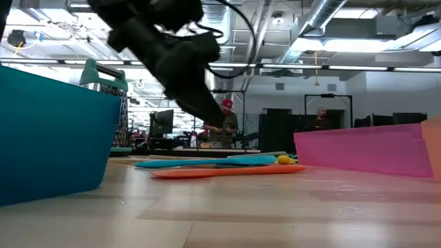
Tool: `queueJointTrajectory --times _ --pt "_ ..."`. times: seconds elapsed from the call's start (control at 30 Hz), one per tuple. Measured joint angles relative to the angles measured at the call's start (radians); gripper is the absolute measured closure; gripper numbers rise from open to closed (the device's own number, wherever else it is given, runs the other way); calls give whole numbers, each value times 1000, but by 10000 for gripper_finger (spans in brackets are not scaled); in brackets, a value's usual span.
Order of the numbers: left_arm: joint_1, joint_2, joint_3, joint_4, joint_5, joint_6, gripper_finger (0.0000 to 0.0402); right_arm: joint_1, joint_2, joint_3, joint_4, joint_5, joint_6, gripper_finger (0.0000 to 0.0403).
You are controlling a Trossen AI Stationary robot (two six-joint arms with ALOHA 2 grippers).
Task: Pick & Place Kitchen Items
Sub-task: Put the blue spatula into the orange bin
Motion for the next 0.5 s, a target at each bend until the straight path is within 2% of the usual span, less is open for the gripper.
queueJointTrajectory --times 0.27,0.5 --pt "-12 -51 -255 406 15 -1 171 10 2 0 0 1 7 295" --pt "-23 17 -311 481 -6 5 161 -23 1 0 0 2 8 295"
